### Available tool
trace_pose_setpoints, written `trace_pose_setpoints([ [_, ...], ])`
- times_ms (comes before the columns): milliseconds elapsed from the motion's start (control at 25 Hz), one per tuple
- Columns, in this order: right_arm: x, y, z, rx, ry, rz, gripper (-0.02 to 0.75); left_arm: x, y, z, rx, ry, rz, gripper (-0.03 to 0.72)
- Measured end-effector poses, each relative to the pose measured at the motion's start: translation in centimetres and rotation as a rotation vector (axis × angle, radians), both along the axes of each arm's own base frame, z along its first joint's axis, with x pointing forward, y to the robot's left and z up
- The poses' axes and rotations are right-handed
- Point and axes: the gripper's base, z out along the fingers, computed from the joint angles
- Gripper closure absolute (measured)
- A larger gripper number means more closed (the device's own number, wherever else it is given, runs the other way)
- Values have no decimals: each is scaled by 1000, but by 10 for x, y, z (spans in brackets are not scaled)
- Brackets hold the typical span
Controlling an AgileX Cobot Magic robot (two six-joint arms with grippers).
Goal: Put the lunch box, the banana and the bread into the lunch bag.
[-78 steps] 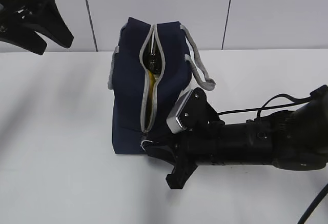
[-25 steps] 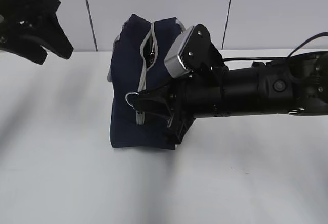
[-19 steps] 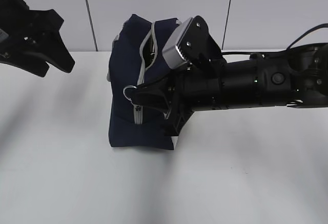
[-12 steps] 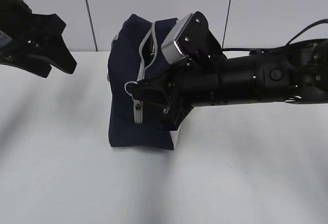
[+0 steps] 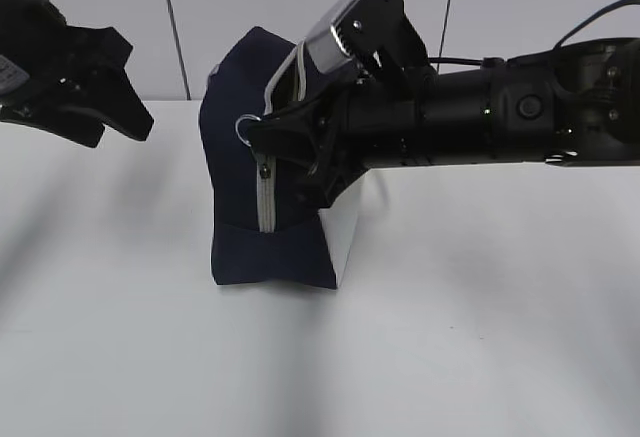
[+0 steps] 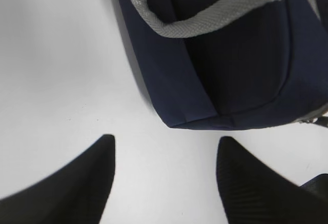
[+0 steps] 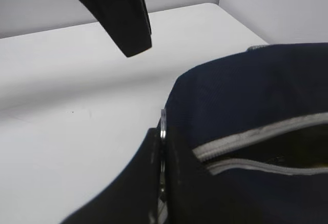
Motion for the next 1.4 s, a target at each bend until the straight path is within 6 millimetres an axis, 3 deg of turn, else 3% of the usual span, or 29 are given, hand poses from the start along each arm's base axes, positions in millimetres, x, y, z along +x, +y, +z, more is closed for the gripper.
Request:
trace_pose_setpoints([
  [1400,31,1,49,36,-79,-163,754,-1,-9,4,-90,-32,-86,254],
])
